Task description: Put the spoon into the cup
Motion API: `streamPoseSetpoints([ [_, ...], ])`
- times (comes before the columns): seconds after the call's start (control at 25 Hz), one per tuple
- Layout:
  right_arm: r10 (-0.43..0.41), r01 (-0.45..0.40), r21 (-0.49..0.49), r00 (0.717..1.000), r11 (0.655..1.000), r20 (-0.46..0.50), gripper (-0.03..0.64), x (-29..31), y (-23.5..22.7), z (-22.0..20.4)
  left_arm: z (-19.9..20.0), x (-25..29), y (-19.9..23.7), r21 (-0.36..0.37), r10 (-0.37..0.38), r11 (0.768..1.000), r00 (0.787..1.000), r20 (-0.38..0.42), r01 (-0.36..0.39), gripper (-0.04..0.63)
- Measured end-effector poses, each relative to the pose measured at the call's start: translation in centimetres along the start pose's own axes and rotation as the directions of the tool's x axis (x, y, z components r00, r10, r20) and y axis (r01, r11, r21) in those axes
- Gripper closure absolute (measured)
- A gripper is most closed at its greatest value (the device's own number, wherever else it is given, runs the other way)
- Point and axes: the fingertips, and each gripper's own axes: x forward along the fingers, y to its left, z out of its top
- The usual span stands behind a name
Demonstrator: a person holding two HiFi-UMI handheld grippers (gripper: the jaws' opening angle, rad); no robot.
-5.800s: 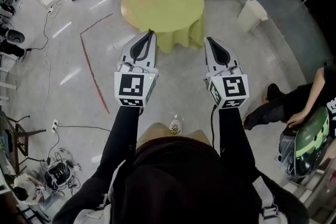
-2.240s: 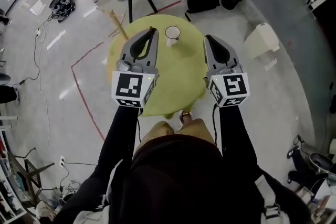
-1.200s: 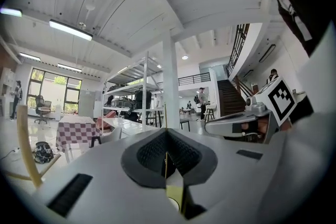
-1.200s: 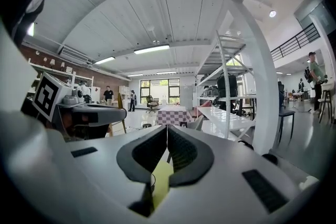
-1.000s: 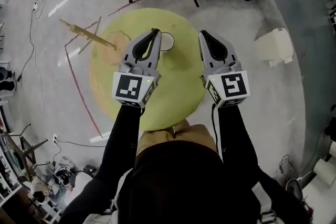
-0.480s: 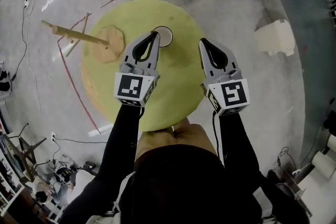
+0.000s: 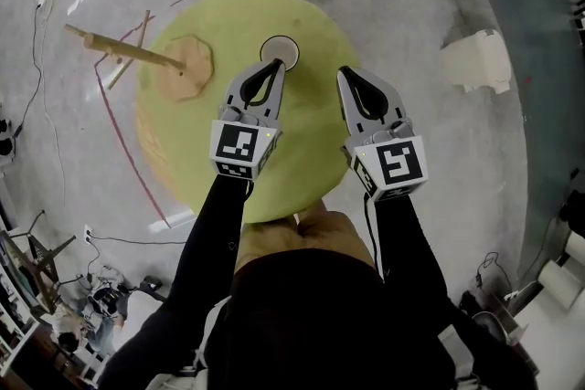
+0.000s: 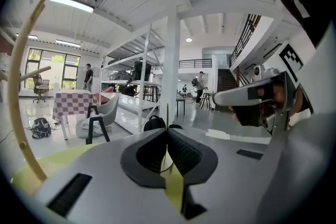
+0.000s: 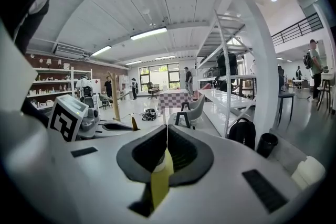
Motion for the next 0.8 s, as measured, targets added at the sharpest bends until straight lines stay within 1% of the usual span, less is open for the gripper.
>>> streamPoseSetpoints([
  [0.12, 0.001, -0.001, 0.005, 1.000, 1.000, -0.006, 0.589, -0.2, 0.3, -0.4, -0.9, -0.2, -0.2, 0.000, 0.000, 1.000, 1.000, -0.021, 0.000, 0.578],
  [0.32, 0.009, -0.009, 0.013, 1.000, 1.000, -0.011, 0.589, -0.2, 1.0, -0.8, -1.9, -0.2, -0.2, -0.022, 0.001, 1.000, 0.999, -0.036, -0.002, 0.578],
  [0.44, 0.011, -0.011, 0.015, 1.000, 1.000, -0.010, 0.589, -0.5, 1.1, -0.8, -2.2, -0.1, -0.4, -0.012, 0.006, 1.000, 0.999, -0.052, -0.007, 0.577],
  [0.52, 0.008, -0.008, 0.020, 1.000, 1.000, -0.007, 0.589, -0.5, 0.9, -0.8, -2.6, -0.1, -0.7, 0.009, -0.003, 1.000, 0.997, -0.071, 0.003, 0.577],
  [0.56, 0.008, -0.008, 0.021, 1.000, 1.000, -0.004, 0.589, -0.5, 0.9, -0.7, -2.8, -0.1, -0.9, 0.016, -0.007, 1.000, 0.997, -0.077, 0.008, 0.569],
  [0.64, 0.011, -0.011, 0.022, 1.000, 1.000, 0.002, 0.589, -0.4, 0.9, -0.5, -2.9, -0.1, -0.9, 0.014, -0.010, 1.000, 0.996, -0.083, 0.011, 0.487],
  [0.8, 0.018, -0.018, 0.026, 1.000, 0.999, 0.005, 0.589, -0.2, 1.2, -0.5, -2.8, -0.1, -0.9, 0.012, -0.008, 1.000, 0.996, -0.084, 0.009, 0.454],
])
